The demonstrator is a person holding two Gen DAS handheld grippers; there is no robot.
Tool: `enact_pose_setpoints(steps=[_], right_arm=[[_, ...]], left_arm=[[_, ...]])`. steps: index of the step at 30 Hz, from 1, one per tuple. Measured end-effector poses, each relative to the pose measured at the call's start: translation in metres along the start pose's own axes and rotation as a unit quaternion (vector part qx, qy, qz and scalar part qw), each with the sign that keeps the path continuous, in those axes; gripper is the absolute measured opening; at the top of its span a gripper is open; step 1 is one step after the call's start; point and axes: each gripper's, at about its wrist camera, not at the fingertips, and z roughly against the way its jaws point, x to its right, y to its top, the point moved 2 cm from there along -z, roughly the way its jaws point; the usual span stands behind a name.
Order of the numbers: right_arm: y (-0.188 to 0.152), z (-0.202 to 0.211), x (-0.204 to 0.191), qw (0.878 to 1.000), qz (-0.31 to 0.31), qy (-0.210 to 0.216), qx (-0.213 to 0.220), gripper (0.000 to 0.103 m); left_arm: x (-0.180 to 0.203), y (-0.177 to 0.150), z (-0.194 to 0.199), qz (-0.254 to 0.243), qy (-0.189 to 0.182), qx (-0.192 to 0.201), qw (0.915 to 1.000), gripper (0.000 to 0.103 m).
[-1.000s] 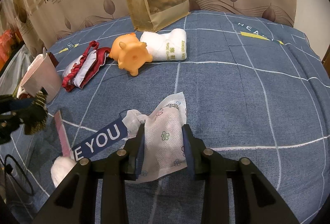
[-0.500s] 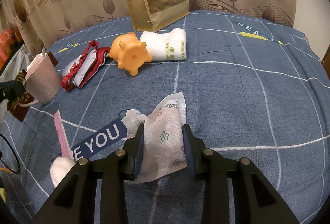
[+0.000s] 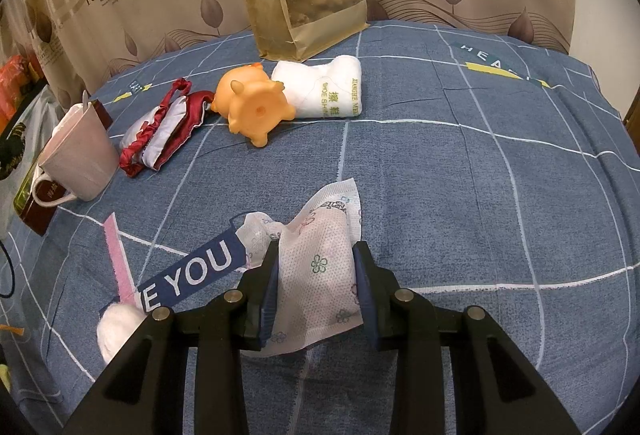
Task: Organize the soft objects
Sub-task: 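Carry the black-and-gold pouch toward the gold tin with the left gripper, then lower the pouch into the gold tin and open the left gripper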
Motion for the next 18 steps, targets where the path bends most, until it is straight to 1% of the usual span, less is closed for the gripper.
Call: enact_pose_setpoints(steps=[8,18], right_arm=[[0.000,0.000,0.000,1.000,0.000,0.000,0.000,0.032],[0.000,0.000,0.000,1.000,-0.001,0.000,-0.001,0.032]], left_arm=[[-0.042,-0.005,-0.003,0.030,0.039,-0.008,0.9987,0.031],[-0.077,-0.016,-0.025,0.058,0.064,-0.038,0.9956,0.031]])
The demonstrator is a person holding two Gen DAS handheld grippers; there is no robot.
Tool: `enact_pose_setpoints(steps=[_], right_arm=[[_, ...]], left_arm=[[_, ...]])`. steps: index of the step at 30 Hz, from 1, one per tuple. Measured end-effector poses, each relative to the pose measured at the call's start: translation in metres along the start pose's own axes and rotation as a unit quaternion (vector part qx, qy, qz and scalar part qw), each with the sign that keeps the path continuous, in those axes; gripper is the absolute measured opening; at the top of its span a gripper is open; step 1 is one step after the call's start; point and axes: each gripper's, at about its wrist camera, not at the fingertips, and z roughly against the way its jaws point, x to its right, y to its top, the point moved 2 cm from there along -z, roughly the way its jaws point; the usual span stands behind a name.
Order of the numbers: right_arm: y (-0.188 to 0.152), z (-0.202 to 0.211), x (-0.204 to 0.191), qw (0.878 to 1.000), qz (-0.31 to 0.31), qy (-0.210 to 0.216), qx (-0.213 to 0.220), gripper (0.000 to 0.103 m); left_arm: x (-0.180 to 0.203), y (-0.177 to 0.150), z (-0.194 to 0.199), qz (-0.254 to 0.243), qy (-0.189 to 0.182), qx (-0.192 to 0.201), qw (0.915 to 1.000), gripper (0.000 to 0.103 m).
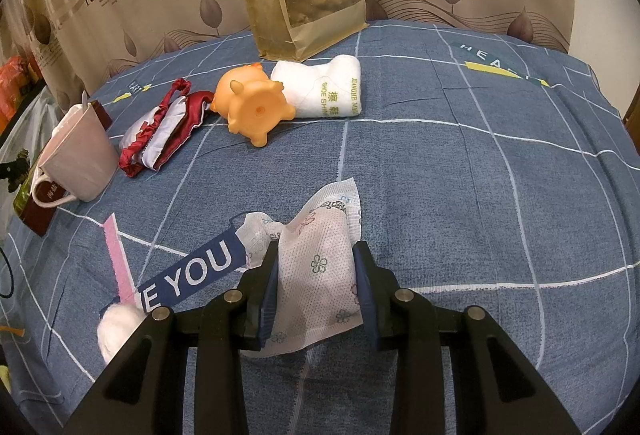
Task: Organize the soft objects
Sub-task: 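Lower the pouch into the gold tin and open the left gripper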
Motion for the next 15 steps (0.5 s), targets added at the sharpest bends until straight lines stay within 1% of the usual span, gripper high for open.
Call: enact_pose_setpoints(steps=[11,15], right_arm=[[0.000,0.000,0.000,1.000,0.000,0.000,0.000,0.032],[0.000,0.000,0.000,1.000,0.001,-0.001,0.000,0.033]], left_arm=[[-0.025,-0.005,-0.024,0.022,0.017,-0.025,0.9993,0.031],[-0.029,-0.008,-0.033,0.023,0.017,-0.035,0.9990,0.031]])
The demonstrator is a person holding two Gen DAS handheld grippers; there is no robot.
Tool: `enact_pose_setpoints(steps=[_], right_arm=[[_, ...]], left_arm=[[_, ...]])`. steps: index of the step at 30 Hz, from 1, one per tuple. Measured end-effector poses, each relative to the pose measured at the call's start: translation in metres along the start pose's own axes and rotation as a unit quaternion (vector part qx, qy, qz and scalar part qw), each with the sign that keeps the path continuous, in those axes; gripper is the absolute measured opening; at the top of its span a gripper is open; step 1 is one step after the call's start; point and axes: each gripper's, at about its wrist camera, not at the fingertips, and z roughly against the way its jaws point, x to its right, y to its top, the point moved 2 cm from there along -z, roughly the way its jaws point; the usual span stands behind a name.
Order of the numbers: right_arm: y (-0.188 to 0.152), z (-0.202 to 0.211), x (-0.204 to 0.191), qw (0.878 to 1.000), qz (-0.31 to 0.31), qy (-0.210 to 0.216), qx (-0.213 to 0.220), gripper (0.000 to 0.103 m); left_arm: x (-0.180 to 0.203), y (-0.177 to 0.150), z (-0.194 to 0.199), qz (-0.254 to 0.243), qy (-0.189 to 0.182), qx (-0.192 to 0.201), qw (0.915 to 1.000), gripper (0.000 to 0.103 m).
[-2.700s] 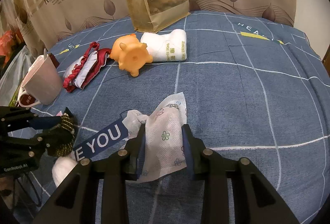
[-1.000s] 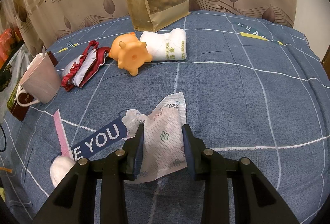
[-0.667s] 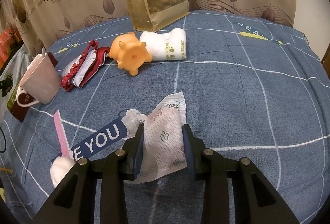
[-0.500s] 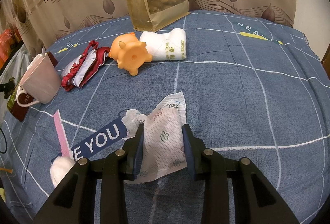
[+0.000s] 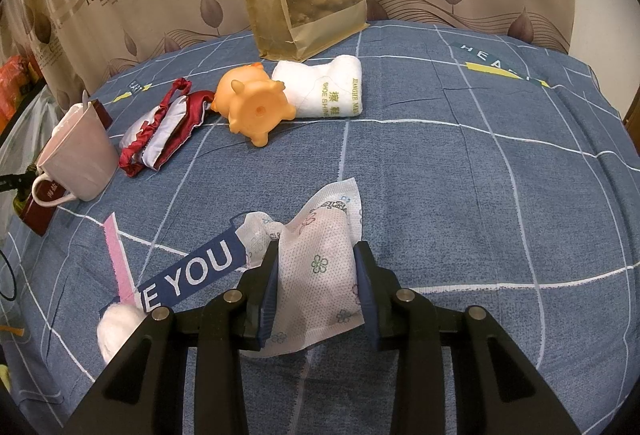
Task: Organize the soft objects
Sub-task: 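Lower the pouch into the gold tin and open the left gripper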
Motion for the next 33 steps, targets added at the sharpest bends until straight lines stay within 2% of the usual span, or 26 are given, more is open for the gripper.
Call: enact_pose_setpoints(steps=[11,15,17,22,33], right_arm=[[0.000,0.000,0.000,1.000,0.000,-0.001,0.000,0.034],[0.000,0.000,-0.001,1.000,0.000,-0.001,0.000,0.034],[0.000,0.000,-0.001,1.000,0.001,-0.001,0.000,0.034],[0.000,0.000,-0.002,1.000,0.005,-0.003,0.000,0.036],[0.000,-0.001,-0.003,1.000,0.008,-0.006,0.000,0.036]], left_arm=[[0.009,0.012,-0.015,-0.018,-0.013,0.001,0.9998,0.034],[0.011,0.019,-0.017,-0.026,-0.024,0.004,0.9994,0.038],[0.013,0.022,-0.016,-0.030,-0.018,0.009,0.9993,0.046],[0.012,0.023,-0.016,-0.024,-0.029,0.011,0.9992,0.054],[-0.004,0.012,0.004,-0.002,-0.031,0.031,0.9990,0.054]])
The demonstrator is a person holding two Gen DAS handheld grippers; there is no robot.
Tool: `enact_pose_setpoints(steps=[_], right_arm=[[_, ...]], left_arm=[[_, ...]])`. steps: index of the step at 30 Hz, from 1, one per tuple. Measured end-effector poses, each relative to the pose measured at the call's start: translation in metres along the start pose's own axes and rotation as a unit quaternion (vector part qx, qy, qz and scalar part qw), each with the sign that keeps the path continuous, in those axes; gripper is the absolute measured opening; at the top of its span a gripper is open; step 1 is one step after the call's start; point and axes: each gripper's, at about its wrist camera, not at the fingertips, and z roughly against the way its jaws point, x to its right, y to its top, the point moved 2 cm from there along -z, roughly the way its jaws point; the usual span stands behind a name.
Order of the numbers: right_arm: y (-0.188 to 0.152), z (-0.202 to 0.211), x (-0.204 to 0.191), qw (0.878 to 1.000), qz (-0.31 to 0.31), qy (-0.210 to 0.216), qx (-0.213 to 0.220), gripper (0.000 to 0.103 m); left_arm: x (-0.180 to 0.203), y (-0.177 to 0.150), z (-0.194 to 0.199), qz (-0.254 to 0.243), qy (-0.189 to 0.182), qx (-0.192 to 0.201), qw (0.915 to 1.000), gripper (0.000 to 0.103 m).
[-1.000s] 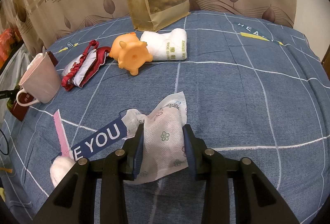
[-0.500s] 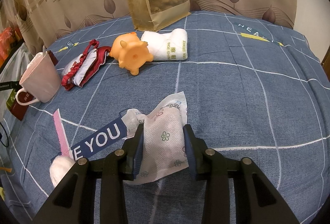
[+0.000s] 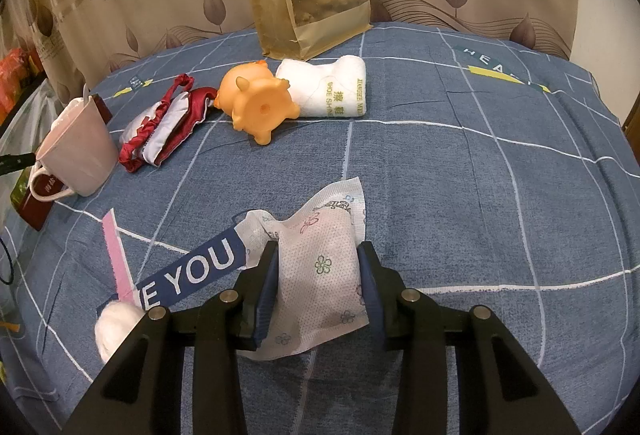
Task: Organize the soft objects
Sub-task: 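Lower the pouch into the gold tin and open the left gripper, then carry the pink floral wipe toward the gold tin with the right gripper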
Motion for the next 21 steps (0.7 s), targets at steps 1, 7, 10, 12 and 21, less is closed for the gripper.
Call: enact_pose_setpoints(steps=[1,7,10,12,21], right_arm=[[0.000,0.000,0.000,1.000,0.000,0.000,0.000,0.036],[0.000,0.000,0.000,1.000,0.001,-0.002,0.001,0.038],[-0.001,0.000,-0.002,1.000,0.004,-0.005,0.001,0.038],[0.000,0.000,-0.001,1.000,0.004,-0.006,0.000,0.038],[-0.001,0.004,-0.004,1.000,0.004,-0.019,0.008,0.031]], left_arm=[[-0.002,-0.002,0.004,0.003,0.001,0.003,1.0000,0.054],[-0.012,-0.024,0.025,0.008,0.022,0.018,0.9995,0.054],[-0.014,-0.032,0.031,0.006,0.033,0.028,0.9990,0.054],[-0.015,-0.035,0.033,0.011,0.029,0.029,0.9991,0.054],[-0.012,-0.045,0.031,-0.003,0.022,0.032,0.9992,0.055]])
